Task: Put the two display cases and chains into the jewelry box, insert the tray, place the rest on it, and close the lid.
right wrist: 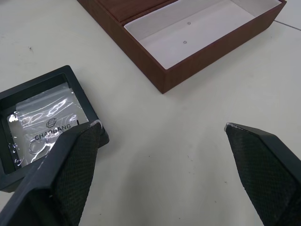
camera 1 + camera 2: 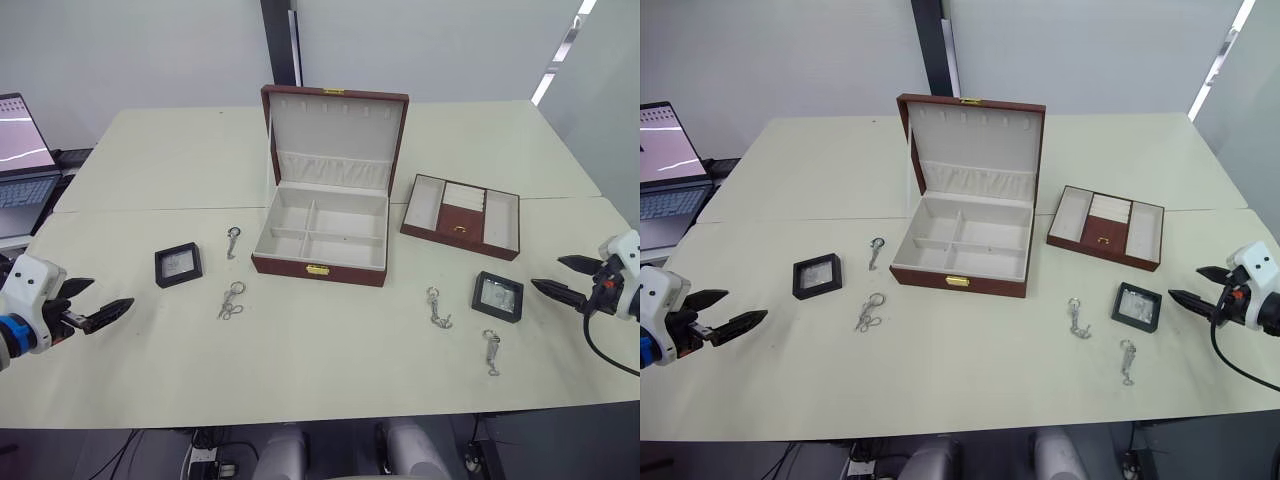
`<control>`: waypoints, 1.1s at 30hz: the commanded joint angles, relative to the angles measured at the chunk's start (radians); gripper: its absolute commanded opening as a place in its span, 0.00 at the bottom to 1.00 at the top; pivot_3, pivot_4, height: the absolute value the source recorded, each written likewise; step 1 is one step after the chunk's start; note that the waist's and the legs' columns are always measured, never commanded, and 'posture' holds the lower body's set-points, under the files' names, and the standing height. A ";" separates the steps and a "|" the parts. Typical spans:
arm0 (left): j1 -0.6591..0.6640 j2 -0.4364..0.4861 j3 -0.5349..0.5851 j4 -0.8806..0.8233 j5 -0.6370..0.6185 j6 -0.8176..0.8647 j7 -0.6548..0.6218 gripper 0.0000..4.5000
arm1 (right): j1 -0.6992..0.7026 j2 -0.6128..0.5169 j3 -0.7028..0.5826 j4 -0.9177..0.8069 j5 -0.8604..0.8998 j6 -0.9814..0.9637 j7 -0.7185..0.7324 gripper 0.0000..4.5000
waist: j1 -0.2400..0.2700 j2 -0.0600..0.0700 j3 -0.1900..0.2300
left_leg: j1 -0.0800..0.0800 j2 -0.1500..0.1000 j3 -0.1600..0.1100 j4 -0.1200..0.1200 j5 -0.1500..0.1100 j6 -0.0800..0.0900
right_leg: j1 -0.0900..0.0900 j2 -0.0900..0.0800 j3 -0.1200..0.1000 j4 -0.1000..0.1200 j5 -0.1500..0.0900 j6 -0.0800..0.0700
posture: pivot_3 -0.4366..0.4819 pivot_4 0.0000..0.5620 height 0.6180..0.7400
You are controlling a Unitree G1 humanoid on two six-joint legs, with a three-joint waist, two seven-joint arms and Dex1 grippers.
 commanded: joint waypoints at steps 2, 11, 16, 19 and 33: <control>-0.003 0.005 0.020 0.002 0.001 -0.015 0.008 1.00 | -0.020 -0.017 -0.035 0.000 0.010 -0.019 -0.006 0.99 | -0.001 0.000 0.000 | 0.000 0.000 0.000 0.000 0.000 0.000 | 0.000 0.000 0.000 0.000 0.000 0.000 | 0.48 0.27 1.00; -0.009 0.007 0.020 0.014 0.007 -0.023 0.010 1.00 | -0.026 -0.017 -0.032 0.015 0.009 -0.027 -0.008 0.99 | -0.001 0.000 0.000 | 0.000 0.000 0.000 0.000 0.000 0.000 | 0.000 0.000 0.000 0.000 0.000 0.000 | 0.48 0.27 1.00; -0.015 0.003 0.022 0.019 0.001 -0.023 0.011 1.00 | -0.022 -0.016 -0.036 0.017 0.012 -0.030 -0.011 0.99 | -0.001 0.000 0.000 | 0.000 0.000 0.000 0.000 0.000 0.000 | 0.000 0.000 0.000 0.000 0.000 0.000 | 0.48 0.27 1.00; -0.021 -0.004 0.024 0.014 -0.004 -0.021 0.018 1.00 | -0.025 -0.008 -0.049 0.018 0.022 -0.031 -0.026 0.99 | -0.001 0.000 0.000 | 0.000 0.000 0.000 0.000 0.000 0.000 | 0.000 0.000 0.000 0.000 0.000 0.000 | 0.48 0.27 1.00; -0.318 -0.155 -0.088 -0.159 -0.034 0.175 0.214 1.00 | -0.060 0.202 -0.046 -0.455 0.149 0.242 -0.269 0.99 | 0.005 0.000 0.000 | -0.001 -0.001 -0.001 0.002 0.000 0.000 | 0.000 0.000 0.000 0.001 0.001 0.001 | 0.48 0.27 1.00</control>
